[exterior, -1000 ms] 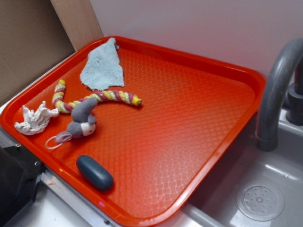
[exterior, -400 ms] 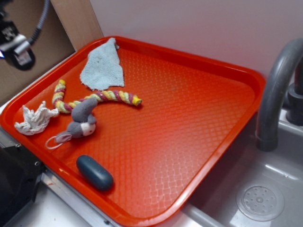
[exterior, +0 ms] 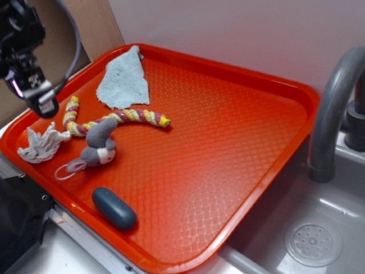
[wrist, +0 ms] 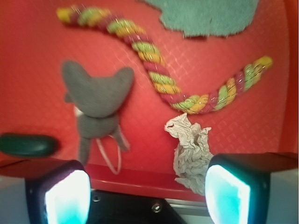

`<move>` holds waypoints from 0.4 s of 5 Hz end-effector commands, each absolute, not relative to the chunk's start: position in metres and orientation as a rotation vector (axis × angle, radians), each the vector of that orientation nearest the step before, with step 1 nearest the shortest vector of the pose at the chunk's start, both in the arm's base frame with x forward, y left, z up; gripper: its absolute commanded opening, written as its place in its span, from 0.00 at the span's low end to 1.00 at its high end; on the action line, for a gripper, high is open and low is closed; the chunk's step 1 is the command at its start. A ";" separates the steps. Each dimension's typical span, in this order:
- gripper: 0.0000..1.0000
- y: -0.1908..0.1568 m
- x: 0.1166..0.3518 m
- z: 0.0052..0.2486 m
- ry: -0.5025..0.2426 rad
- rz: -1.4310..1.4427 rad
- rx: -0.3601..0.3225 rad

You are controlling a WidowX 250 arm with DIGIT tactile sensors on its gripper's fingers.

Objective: Grab the white paper.

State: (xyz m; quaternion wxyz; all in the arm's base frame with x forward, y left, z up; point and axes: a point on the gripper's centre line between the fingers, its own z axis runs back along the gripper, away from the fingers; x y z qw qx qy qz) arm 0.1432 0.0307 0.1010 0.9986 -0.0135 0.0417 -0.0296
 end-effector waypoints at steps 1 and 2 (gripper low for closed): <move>1.00 0.039 0.136 0.066 0.126 -0.057 0.150; 1.00 0.049 0.144 0.043 0.178 -0.041 0.182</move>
